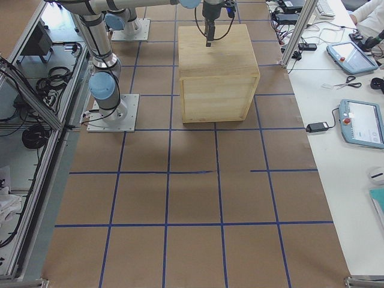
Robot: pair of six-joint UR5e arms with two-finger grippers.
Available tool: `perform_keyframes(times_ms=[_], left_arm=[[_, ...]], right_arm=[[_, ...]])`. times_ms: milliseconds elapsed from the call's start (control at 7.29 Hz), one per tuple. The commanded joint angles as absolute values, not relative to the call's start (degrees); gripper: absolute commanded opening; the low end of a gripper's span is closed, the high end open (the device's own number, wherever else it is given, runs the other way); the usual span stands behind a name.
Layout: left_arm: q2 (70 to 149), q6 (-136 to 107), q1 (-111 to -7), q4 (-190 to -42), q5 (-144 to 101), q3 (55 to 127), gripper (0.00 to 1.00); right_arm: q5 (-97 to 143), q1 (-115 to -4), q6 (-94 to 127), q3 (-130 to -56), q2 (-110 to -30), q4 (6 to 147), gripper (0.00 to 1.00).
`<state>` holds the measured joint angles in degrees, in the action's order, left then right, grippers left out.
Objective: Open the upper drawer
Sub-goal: 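Move the left gripper toward the black drawer handle on the cabinet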
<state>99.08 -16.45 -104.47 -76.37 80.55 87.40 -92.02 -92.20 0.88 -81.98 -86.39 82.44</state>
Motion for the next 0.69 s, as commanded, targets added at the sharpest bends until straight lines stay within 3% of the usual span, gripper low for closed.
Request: perform_keyframes(times_ms=[0,549], left_arm=[[103.3,-19.9,-106.8,-68.8,75.9,87.2,1.0],[105.3,-20.1,-108.2,-66.2,71.6,87.4,1.0]], right_arm=[[-92.0,-92.2,0.9,-81.9,-86.4,82.4,1.0],[-92.0,-92.2,0.9,-81.9,-86.4,82.4,1.0]])
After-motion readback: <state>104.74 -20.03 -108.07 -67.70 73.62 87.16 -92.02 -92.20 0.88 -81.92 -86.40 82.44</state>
